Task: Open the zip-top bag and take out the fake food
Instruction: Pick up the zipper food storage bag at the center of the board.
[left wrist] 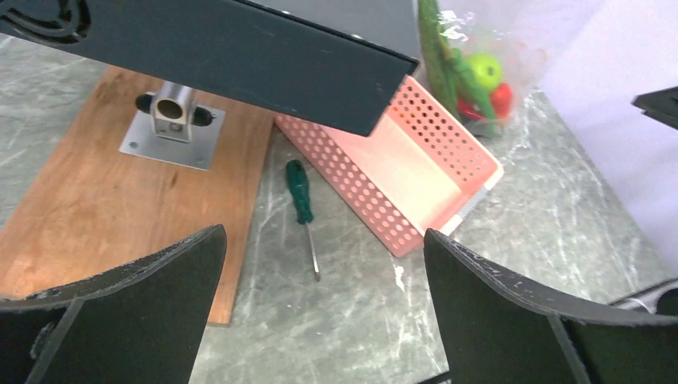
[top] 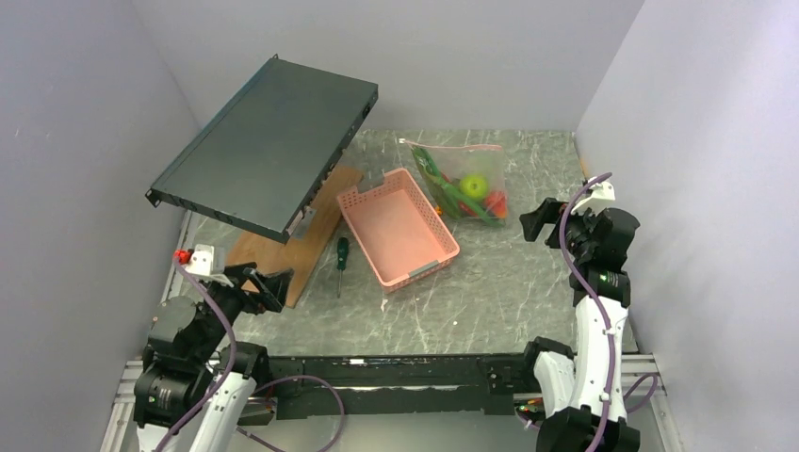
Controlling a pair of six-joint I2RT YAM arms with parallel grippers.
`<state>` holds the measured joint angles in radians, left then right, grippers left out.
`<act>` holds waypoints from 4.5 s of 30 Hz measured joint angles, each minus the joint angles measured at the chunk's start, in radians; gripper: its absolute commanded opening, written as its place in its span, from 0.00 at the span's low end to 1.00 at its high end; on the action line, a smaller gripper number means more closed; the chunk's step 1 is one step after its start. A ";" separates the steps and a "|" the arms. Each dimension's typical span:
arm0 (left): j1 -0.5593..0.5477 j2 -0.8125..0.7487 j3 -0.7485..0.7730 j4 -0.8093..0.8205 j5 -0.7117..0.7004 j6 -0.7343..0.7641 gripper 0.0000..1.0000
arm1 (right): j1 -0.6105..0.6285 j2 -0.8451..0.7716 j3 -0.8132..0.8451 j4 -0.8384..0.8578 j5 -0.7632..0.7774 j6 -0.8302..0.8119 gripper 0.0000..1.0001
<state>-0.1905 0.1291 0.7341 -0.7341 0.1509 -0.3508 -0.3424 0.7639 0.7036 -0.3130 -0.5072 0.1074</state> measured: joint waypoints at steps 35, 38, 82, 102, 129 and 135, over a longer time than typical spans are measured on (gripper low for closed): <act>0.000 -0.119 -0.117 -0.113 0.274 -0.170 0.99 | 0.289 0.354 0.369 -0.372 -0.331 -0.734 0.99; 0.000 -0.120 -0.144 -0.118 0.281 -0.191 0.99 | 0.286 0.444 0.508 -0.415 -0.301 -0.741 0.99; 0.157 -0.121 -0.287 0.155 0.678 -0.327 0.99 | 0.115 0.421 0.681 -0.285 -0.292 -0.518 0.00; 0.031 -0.087 -0.208 0.173 0.666 -0.235 0.99 | 0.116 0.333 0.544 -0.382 -0.336 -0.558 0.00; -1.057 0.356 -0.092 0.309 0.019 -0.201 0.99 | 0.101 0.287 0.527 -0.459 -0.343 -0.652 0.00; -1.380 0.902 0.322 0.280 -0.351 -0.056 0.99 | 0.099 0.274 0.522 -0.544 -0.384 -0.771 0.00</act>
<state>-1.5703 1.0313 1.0561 -0.4541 -0.2001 -0.4072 -0.2436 1.0382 1.2255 -0.8574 -0.8913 -0.6640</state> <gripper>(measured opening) 0.989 0.007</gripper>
